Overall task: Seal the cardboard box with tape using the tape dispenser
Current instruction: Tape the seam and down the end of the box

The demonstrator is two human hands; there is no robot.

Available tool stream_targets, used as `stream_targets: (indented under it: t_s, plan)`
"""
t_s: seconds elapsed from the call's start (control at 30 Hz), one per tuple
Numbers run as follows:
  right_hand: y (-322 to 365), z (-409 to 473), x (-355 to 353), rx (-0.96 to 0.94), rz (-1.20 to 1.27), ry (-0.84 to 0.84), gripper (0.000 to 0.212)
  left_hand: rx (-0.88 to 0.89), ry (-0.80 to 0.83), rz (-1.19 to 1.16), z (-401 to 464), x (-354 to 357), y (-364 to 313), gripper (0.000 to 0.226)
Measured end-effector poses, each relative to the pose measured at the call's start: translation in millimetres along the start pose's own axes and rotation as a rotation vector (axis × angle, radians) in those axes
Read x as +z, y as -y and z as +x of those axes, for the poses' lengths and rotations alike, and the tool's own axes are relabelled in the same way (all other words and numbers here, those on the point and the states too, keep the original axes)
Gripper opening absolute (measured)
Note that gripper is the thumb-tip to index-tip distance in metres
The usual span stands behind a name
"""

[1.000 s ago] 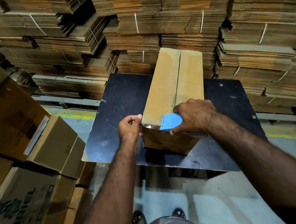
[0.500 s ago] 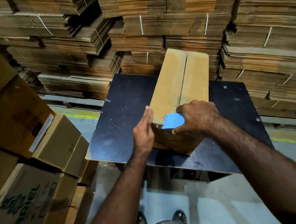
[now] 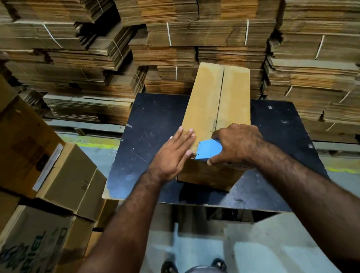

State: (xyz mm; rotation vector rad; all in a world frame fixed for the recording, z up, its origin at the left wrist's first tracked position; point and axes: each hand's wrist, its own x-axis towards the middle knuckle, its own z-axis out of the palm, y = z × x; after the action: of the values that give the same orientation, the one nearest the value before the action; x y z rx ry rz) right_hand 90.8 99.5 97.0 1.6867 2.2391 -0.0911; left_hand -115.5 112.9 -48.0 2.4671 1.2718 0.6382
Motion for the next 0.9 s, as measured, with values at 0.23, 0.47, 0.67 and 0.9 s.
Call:
stream_targets:
  t_s: [0.23,0.47,0.67,0.9]
  plan:
    - [0,5,0,-0.041,0.03,0.008,0.073,0.049,0.04,0.302,7,3,22,0.058]
    - [-37,-11,-2,0.017,0.108,0.115,0.068,0.027,0.041,0.435,9,3,29,0.057]
    - [-30,-3,0,0.018,0.098,0.096,0.067,0.081,0.087,0.417,9,-15,22,0.057]
    - [-29,0,3,0.021,0.091,0.097,0.069,0.091,0.121,0.434,30,-2,-7,0.059]
